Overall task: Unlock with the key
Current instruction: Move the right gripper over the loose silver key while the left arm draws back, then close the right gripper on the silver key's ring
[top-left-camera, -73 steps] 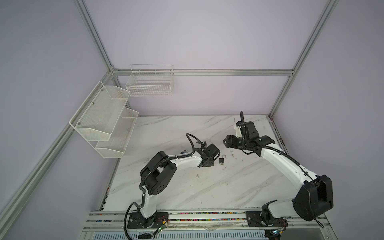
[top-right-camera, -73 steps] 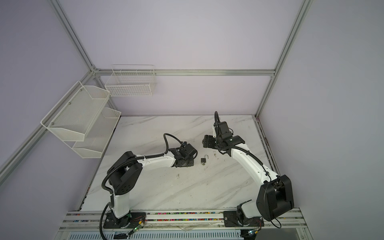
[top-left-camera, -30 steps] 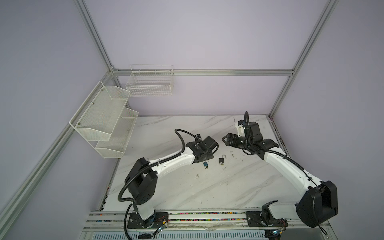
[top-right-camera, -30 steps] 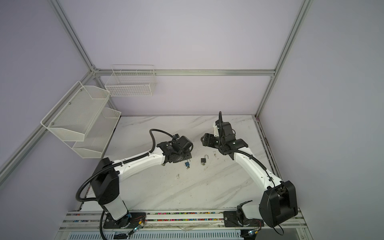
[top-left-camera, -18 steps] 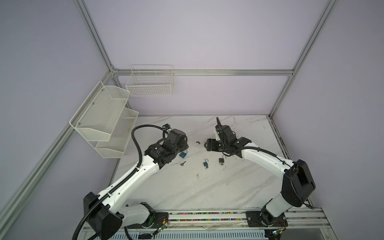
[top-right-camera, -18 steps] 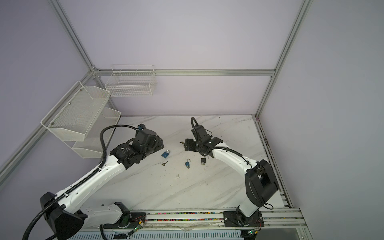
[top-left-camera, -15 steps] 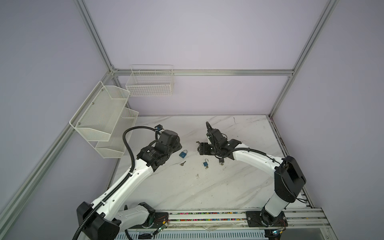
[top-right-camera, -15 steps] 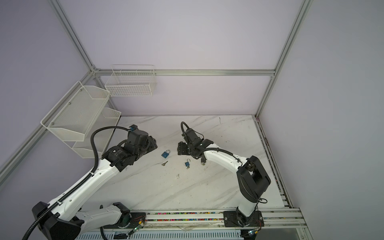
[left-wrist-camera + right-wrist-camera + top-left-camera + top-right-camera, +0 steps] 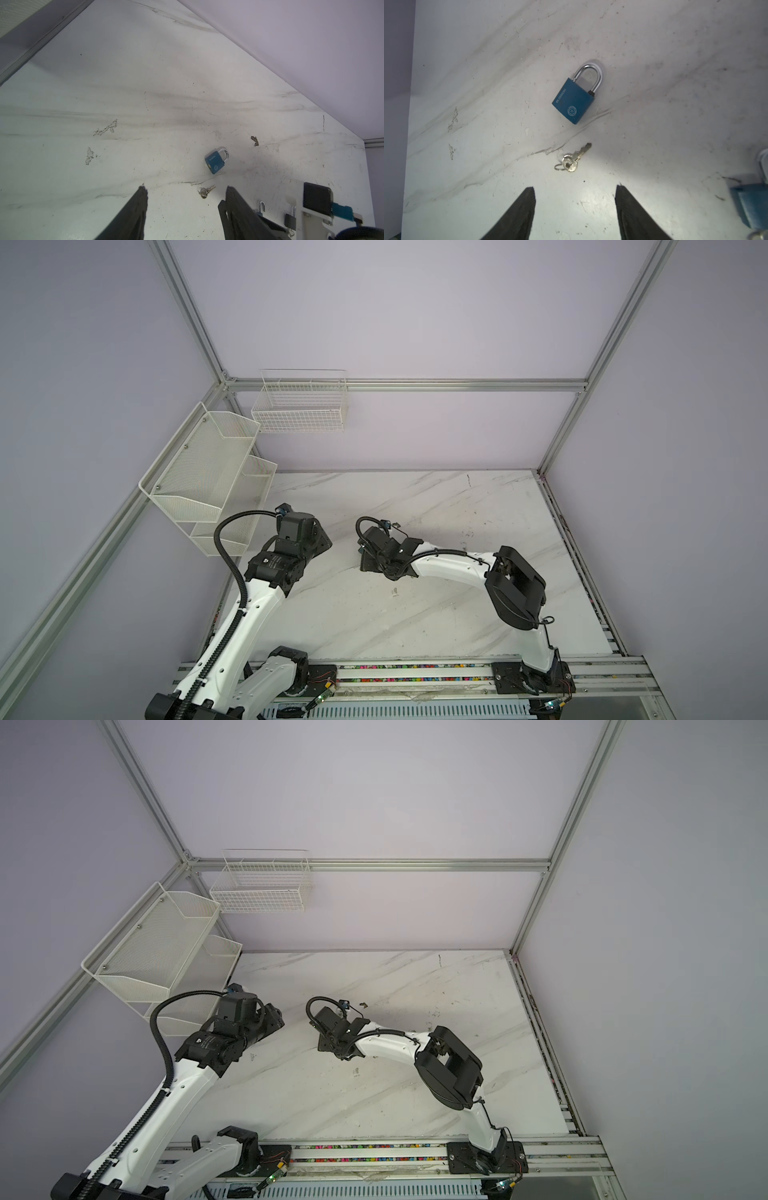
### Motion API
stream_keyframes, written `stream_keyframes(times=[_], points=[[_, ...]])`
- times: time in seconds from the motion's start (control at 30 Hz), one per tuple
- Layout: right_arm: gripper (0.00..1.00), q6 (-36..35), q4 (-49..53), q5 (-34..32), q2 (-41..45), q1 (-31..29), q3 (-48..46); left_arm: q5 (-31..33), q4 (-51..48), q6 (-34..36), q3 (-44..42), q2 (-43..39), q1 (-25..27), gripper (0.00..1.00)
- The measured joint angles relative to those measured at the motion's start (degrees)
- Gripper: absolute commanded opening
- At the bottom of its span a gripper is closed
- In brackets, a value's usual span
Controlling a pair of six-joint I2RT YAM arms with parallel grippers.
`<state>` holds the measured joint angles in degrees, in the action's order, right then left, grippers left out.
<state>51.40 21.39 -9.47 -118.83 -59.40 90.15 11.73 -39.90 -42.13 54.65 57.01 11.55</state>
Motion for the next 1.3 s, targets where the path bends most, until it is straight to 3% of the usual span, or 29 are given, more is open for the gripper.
stream_keyframes(times=[0.33,0.73,0.97,1.3], points=[[0.65,1.95,5.64,-7.80,-10.82,-1.36,10.73,-3.45,2.40,0.83,-2.84,-0.96,-6.34,0.61],[0.67,-0.33,11.47,-13.42,-14.47,-3.69,14.93,-4.55,2.99,0.55,-5.64,-2.54,-8.41,0.61],[0.66,-3.30,14.23,-14.82,-13.77,-5.35,13.55,-6.51,2.49,-0.37,-6.62,-3.52,-8.55,0.63],[0.66,-10.08,14.75,-11.61,-4.35,-4.85,0.74,-11.91,0.98,-0.92,-6.67,-4.59,-8.55,0.63]])
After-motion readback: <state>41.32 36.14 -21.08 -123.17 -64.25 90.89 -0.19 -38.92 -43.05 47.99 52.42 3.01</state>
